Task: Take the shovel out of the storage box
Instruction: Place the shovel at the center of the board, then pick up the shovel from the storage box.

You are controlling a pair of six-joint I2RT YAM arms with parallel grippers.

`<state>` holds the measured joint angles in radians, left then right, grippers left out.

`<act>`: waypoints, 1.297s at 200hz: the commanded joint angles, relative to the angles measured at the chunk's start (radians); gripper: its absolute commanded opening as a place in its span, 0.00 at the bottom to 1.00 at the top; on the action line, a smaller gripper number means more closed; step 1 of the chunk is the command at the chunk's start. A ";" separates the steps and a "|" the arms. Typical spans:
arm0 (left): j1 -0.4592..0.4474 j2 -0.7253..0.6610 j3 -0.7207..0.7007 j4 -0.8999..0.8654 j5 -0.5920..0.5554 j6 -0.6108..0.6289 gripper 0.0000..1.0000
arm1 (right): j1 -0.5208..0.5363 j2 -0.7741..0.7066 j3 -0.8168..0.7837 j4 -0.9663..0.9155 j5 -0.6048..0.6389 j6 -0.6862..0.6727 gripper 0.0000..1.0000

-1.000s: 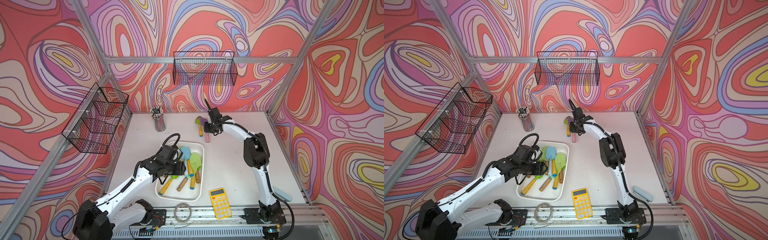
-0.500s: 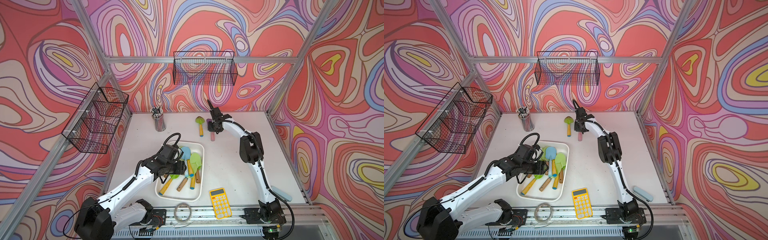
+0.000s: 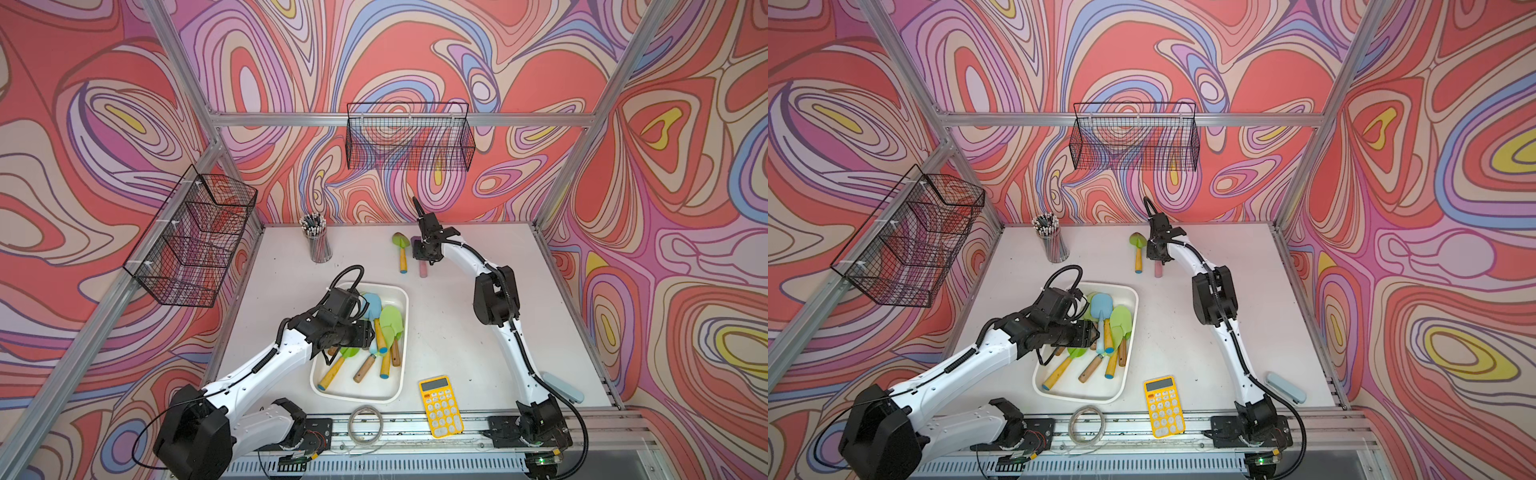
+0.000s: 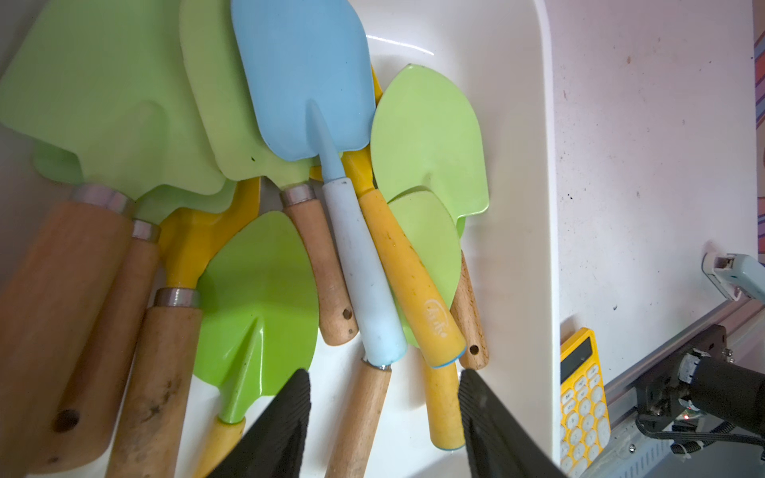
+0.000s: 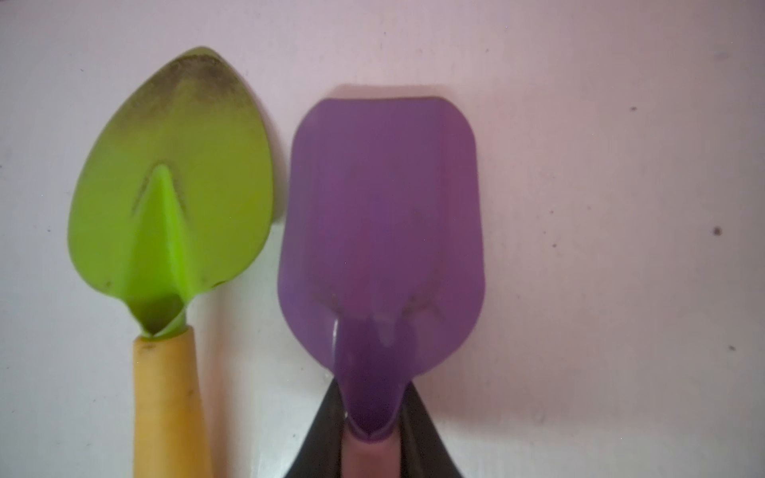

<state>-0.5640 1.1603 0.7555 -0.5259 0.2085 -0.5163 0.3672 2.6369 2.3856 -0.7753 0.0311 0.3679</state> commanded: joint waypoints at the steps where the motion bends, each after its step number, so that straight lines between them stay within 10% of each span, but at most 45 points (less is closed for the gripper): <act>1: -0.005 0.018 0.034 0.008 -0.006 0.008 0.62 | 0.003 0.049 0.013 -0.061 0.004 0.003 0.31; 259: -0.132 0.238 0.042 0.013 -0.162 -0.077 0.37 | -0.008 -0.695 -0.779 0.212 -0.057 0.037 0.42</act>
<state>-0.6888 1.3857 0.8078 -0.5049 0.0772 -0.5751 0.3630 1.9820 1.6440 -0.5766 -0.0196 0.4023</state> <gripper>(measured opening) 0.369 0.423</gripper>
